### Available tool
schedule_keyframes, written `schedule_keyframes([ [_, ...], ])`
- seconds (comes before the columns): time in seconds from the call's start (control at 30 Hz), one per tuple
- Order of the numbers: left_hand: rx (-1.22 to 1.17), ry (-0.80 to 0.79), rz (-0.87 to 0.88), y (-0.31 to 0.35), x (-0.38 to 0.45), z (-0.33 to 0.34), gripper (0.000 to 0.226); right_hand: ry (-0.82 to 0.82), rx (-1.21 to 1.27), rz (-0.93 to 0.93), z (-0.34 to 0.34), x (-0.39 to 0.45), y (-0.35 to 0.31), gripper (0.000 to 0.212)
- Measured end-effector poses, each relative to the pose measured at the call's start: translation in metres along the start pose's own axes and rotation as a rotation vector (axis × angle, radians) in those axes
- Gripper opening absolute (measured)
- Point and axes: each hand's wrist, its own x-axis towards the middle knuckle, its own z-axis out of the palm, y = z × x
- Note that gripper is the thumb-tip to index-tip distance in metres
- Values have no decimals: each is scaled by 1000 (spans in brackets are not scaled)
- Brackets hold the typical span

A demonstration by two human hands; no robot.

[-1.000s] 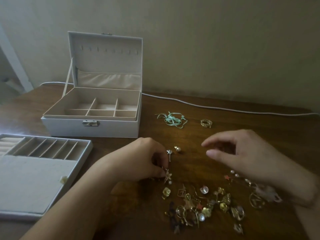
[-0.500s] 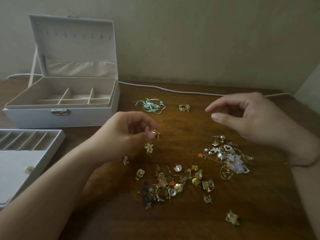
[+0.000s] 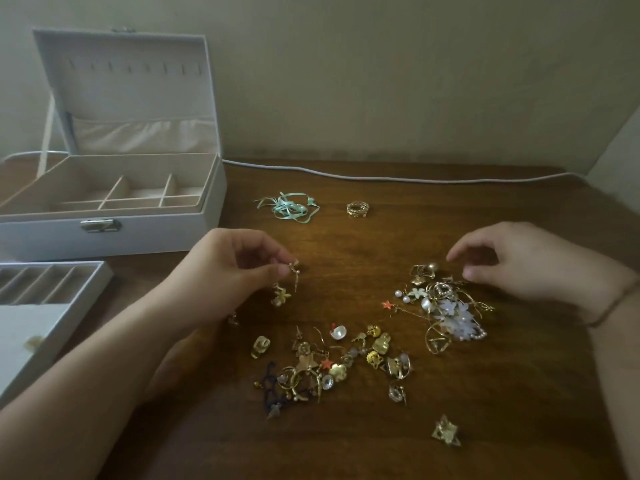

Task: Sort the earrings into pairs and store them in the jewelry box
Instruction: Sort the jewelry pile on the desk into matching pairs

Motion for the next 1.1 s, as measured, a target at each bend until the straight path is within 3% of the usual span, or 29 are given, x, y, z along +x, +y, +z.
schedule_keyframes([
  [0.13,255,67,50,-1,0,0,17,-87,-3,29,-5,-4,6,27],
  [0.33,392,112,117,-4,-2,3,26,-113,86,35,-8,-7,12,23],
  [0.53,344,95,121,-3,-2,5,25,-151,69,-34,2,-3,-2,31],
  [0.77,223,80,84,-4,-1,2,27,-171,53,-148,6,-4,-15,10],
  [0.93,229,62,71,-6,1,2,31,-313,124,-150,-2,-14,-13,18],
  [1.0,218,57,71,-6,0,1,34,-258,100,-144,-3,-13,-12,16],
  [1.1,200,55,72,-5,0,0,38,-14,79,-117,0,-5,-12,13],
])
